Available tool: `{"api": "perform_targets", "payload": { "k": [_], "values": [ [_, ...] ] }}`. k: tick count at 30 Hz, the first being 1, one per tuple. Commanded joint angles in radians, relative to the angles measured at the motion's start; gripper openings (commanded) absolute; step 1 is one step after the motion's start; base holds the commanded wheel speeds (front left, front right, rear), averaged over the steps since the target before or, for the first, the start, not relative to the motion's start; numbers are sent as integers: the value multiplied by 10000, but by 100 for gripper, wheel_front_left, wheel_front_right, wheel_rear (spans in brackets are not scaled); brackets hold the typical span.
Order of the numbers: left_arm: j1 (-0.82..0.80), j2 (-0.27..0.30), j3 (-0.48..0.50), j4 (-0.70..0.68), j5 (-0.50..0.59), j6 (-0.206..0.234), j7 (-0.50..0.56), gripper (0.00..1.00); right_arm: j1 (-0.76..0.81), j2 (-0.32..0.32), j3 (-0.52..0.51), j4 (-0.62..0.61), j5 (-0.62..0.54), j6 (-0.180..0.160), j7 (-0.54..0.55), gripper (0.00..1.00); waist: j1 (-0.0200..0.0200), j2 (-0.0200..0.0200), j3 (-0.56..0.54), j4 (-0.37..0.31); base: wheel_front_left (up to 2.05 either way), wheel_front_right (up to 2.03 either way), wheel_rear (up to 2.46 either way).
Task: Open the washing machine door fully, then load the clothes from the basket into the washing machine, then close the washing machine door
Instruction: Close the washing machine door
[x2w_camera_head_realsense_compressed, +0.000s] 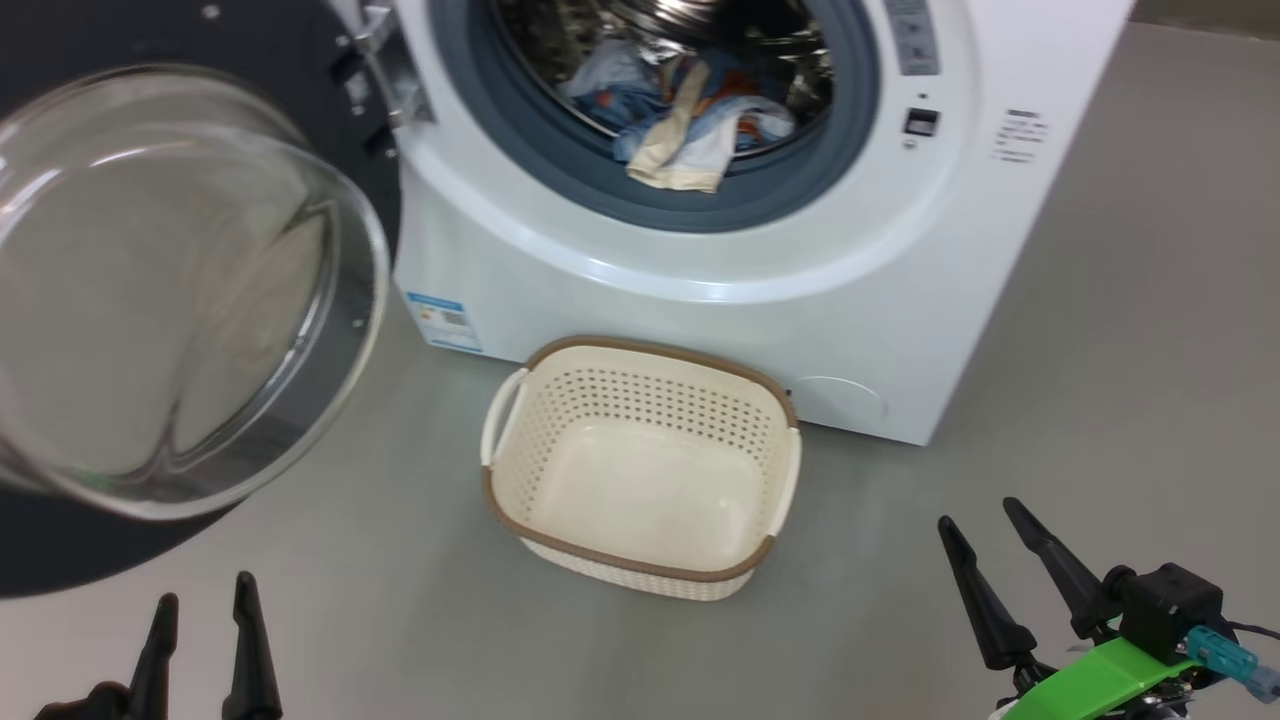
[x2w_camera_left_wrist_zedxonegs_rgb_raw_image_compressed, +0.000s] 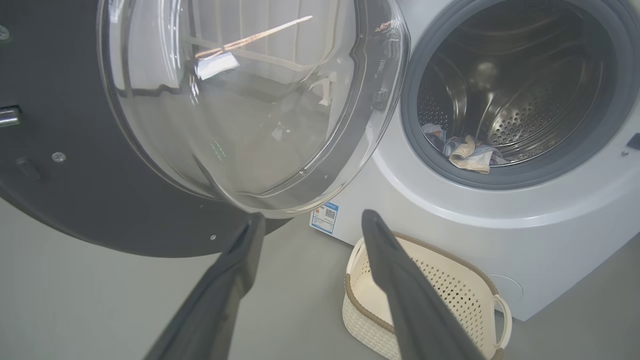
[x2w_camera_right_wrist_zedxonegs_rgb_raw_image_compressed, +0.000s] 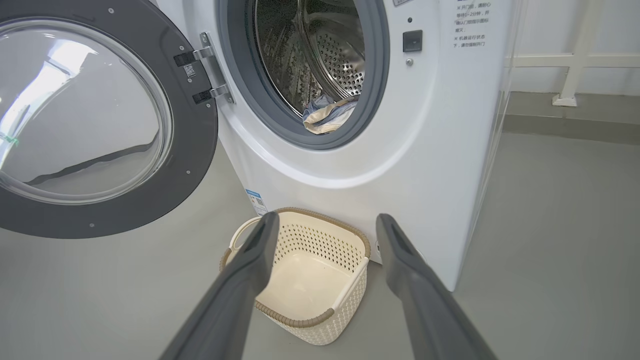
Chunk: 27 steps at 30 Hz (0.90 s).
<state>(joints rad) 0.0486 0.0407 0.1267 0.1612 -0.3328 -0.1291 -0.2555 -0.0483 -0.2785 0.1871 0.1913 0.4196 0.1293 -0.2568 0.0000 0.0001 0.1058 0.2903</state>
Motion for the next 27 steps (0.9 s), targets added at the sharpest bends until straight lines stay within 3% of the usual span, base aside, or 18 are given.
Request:
{"api": "perform_targets", "payload": {
  "k": [1, 14, 27],
  "values": [
    [-40, 115, 372, -279, -82, -16, -63, 100, -293, -147, 289, -182, 11, 14, -49, 100, 0, -1, -113, 688, 0, 0, 0],
    [142, 97, 224, -220, -438, -16, -63, 100, -534, -322, 758, -124, 60, 14, -49, 100, 0, -1, -102, 1998, 0, 0, 0],
    [173, 96, 230, -240, -576, -16, -63, 100, -549, -302, 897, -80, 78, 14, -49, 100, 0, -1, -156, 2396, 0, 0, 0]
  ]
}}
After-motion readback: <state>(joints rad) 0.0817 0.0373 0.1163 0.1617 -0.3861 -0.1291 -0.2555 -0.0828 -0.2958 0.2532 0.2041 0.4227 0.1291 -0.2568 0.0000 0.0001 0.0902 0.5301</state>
